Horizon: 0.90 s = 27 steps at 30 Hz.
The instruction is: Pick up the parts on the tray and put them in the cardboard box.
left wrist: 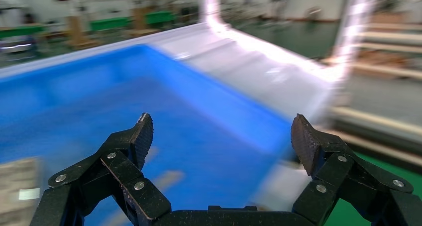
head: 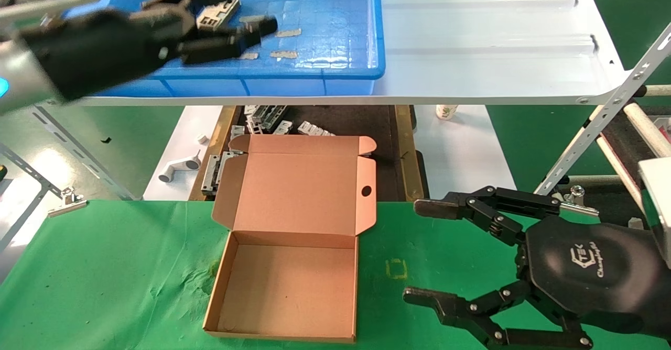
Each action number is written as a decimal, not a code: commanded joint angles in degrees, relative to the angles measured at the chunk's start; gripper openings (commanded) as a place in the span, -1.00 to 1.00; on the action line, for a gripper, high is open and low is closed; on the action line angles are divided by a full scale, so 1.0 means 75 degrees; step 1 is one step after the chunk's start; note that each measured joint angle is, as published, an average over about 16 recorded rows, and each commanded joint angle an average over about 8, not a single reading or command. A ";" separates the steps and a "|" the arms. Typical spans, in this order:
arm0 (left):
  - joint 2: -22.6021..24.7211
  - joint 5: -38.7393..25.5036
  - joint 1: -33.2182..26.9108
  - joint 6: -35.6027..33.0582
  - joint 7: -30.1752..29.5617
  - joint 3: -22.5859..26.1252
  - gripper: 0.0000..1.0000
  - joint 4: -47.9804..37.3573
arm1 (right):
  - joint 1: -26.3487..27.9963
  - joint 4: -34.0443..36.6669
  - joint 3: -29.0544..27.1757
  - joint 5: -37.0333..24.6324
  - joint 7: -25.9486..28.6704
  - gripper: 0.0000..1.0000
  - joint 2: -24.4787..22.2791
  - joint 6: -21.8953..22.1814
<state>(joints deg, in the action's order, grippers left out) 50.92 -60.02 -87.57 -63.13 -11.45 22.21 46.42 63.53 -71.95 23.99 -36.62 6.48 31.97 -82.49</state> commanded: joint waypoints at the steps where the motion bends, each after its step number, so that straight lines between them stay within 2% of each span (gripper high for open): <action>1: 0.0313 -0.0418 -0.0498 0.0323 0.0223 0.0145 1.00 -0.0660 | 0.0000 0.0000 0.0000 0.0000 0.0000 -1.00 0.0000 0.0000; 10: 0.1140 -0.1397 -0.2108 0.0831 0.1062 0.0612 1.00 -0.3428 | 0.0000 0.0000 0.0000 0.0000 0.0000 -1.00 0.0000 0.0000; 15: 0.1493 -0.1652 -0.2684 0.1549 0.1310 0.0705 1.00 -0.4560 | 0.0000 0.0000 0.0000 0.0000 0.0000 -1.00 0.0000 0.0000; 21: 0.1821 -0.1813 -0.3004 0.2342 0.1388 0.0765 1.00 -0.5425 | 0.0000 0.0000 0.0000 0.0000 0.0000 -1.00 0.0000 0.0000; 27: 0.1942 -0.1869 -0.3104 0.2305 0.1390 0.0804 1.00 -0.5804 | 0.0000 0.0000 0.0001 0.0000 0.0000 -1.00 0.0000 0.0000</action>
<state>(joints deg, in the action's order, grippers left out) 65.34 -74.08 -110.76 -45.91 -0.80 28.27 3.28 63.53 -71.95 24.00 -36.62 6.48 31.97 -82.49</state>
